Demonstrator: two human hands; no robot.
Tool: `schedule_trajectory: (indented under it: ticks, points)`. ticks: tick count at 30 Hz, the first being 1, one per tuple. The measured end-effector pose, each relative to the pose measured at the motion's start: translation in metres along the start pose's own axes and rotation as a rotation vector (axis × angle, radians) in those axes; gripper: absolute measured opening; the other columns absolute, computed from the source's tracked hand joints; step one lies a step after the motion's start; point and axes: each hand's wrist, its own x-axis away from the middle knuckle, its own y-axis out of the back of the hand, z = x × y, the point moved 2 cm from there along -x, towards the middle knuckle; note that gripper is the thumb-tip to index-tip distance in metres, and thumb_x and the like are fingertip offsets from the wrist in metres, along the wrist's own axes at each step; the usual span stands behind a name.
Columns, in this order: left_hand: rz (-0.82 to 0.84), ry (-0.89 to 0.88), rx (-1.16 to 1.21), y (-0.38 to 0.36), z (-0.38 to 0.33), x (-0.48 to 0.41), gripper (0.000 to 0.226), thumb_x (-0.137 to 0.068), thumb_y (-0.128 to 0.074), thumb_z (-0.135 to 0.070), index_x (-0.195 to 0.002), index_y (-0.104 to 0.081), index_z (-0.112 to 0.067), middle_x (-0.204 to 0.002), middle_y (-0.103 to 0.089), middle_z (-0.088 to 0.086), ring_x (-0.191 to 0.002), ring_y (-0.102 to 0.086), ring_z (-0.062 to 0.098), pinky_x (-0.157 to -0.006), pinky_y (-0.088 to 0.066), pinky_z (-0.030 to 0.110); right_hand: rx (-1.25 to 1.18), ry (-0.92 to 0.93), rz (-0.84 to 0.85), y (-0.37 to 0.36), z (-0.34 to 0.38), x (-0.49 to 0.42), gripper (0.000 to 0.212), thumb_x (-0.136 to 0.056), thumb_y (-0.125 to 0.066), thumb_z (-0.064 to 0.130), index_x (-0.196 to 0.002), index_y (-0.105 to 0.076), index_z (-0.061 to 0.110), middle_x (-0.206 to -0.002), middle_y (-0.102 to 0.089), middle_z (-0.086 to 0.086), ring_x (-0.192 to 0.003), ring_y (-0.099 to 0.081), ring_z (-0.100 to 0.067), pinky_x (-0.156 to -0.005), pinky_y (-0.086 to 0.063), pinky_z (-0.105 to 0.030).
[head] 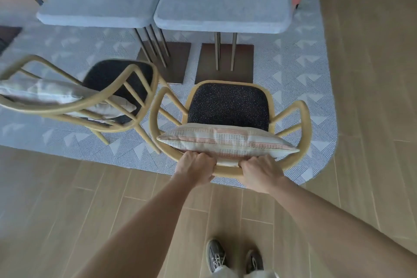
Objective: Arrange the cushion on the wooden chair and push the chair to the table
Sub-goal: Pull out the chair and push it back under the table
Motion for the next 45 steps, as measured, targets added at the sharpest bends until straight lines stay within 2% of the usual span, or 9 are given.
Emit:
schedule_trajectory:
  ticks: [4, 12, 17, 20, 23, 31, 36, 41, 45]
  points:
    - [0.009, -0.007, 0.01, 0.019, 0.022, -0.044, 0.028, -0.1, -0.059, -0.037, -0.121, -0.073, -0.025, -0.113, -0.079, -0.003, -0.108, -0.075, 0.026, -0.093, -0.056, 0.041, -0.034, -0.001, 0.025, 0.016, -0.028, -0.042, 0.027, -0.092, -0.055, 0.036, -0.108, -0.072, 0.021, -0.093, -0.08, -0.005, -0.085, -0.077, -0.028, -0.07, -0.05, -0.037]
    - [-0.024, -0.01, 0.027, 0.052, 0.044, -0.117, 0.029, -0.102, -0.059, -0.041, -0.124, -0.072, -0.025, -0.115, -0.078, -0.003, -0.106, -0.075, 0.026, -0.093, -0.056, 0.041, -0.025, 0.021, -0.01, 0.039, -0.091, -0.104, 0.027, -0.094, -0.052, 0.034, -0.102, -0.073, 0.02, -0.085, -0.079, -0.003, -0.076, -0.076, -0.026, -0.062, -0.043, -0.034]
    - [-0.005, 0.002, 0.038, 0.062, 0.056, -0.136, 0.03, -0.102, -0.06, -0.04, -0.125, -0.07, -0.023, -0.115, -0.077, -0.001, -0.107, -0.074, 0.029, -0.094, -0.057, 0.043, -0.044, 0.05, -0.007, 0.049, -0.105, -0.127, 0.029, -0.096, -0.05, 0.035, -0.107, -0.073, 0.02, -0.091, -0.079, -0.002, -0.08, -0.076, -0.026, -0.072, -0.051, -0.036]
    - [-0.014, 0.007, 0.044, 0.065, 0.071, -0.146, 0.03, -0.103, -0.059, -0.04, -0.126, -0.07, -0.024, -0.114, -0.077, -0.001, -0.107, -0.074, 0.028, -0.094, -0.058, 0.043, -0.041, 0.052, -0.011, 0.06, -0.107, -0.146, 0.03, -0.096, -0.052, 0.036, -0.109, -0.072, 0.02, -0.095, -0.08, -0.002, -0.085, -0.076, -0.026, -0.072, -0.042, -0.037]
    - [-0.04, -0.015, 0.015, 0.067, 0.091, -0.153, 0.03, -0.104, -0.057, -0.041, -0.126, -0.07, -0.025, -0.115, -0.077, -0.004, -0.106, -0.075, 0.025, -0.092, -0.059, 0.042, -0.063, 0.027, -0.033, 0.068, -0.101, -0.163, 0.027, -0.097, -0.053, 0.035, -0.107, -0.073, 0.019, -0.09, -0.079, -0.002, -0.082, -0.075, -0.025, -0.073, -0.046, -0.036]
    - [-0.042, -0.054, -0.009, 0.065, 0.128, -0.168, 0.027, -0.102, -0.056, -0.042, -0.119, -0.072, -0.028, -0.111, -0.079, -0.007, -0.104, -0.076, 0.021, -0.089, -0.059, 0.04, -0.059, -0.012, -0.061, 0.074, -0.088, -0.189, 0.027, -0.094, -0.054, 0.035, -0.103, -0.076, 0.021, -0.082, -0.078, -0.001, -0.078, -0.076, -0.024, -0.068, -0.035, -0.034]
    - [-0.079, -0.065, -0.005, 0.069, 0.144, -0.185, 0.028, -0.101, -0.058, -0.046, -0.116, -0.074, -0.028, -0.107, -0.079, -0.009, -0.101, -0.076, 0.02, -0.091, -0.061, 0.039, -0.056, -0.034, -0.068, 0.078, -0.094, -0.207, 0.026, -0.091, -0.061, 0.042, -0.105, -0.075, 0.025, -0.081, -0.077, 0.001, -0.076, -0.075, -0.023, -0.067, -0.039, -0.034]
    - [-0.132, -0.087, -0.02, 0.063, 0.145, -0.192, 0.03, -0.099, -0.058, -0.05, -0.111, -0.074, -0.027, -0.099, -0.079, -0.007, -0.094, -0.077, 0.023, -0.082, -0.059, 0.038, -0.03, -0.008, -0.115, 0.073, -0.102, -0.208, 0.037, -0.092, -0.061, 0.059, -0.106, -0.073, 0.026, -0.084, -0.078, 0.001, -0.079, -0.076, -0.024, -0.074, -0.054, -0.037]
    - [-0.104, -0.177, 0.101, 0.064, 0.151, -0.191, 0.04, -0.095, -0.06, -0.064, -0.114, -0.069, -0.03, -0.098, -0.075, -0.009, -0.092, -0.072, 0.016, -0.075, -0.051, 0.034, -0.081, 0.006, -0.149, 0.078, -0.098, -0.201, 0.05, -0.091, -0.055, 0.069, -0.113, -0.062, 0.025, -0.091, -0.078, 0.004, -0.079, -0.076, -0.021, -0.062, -0.055, -0.033]
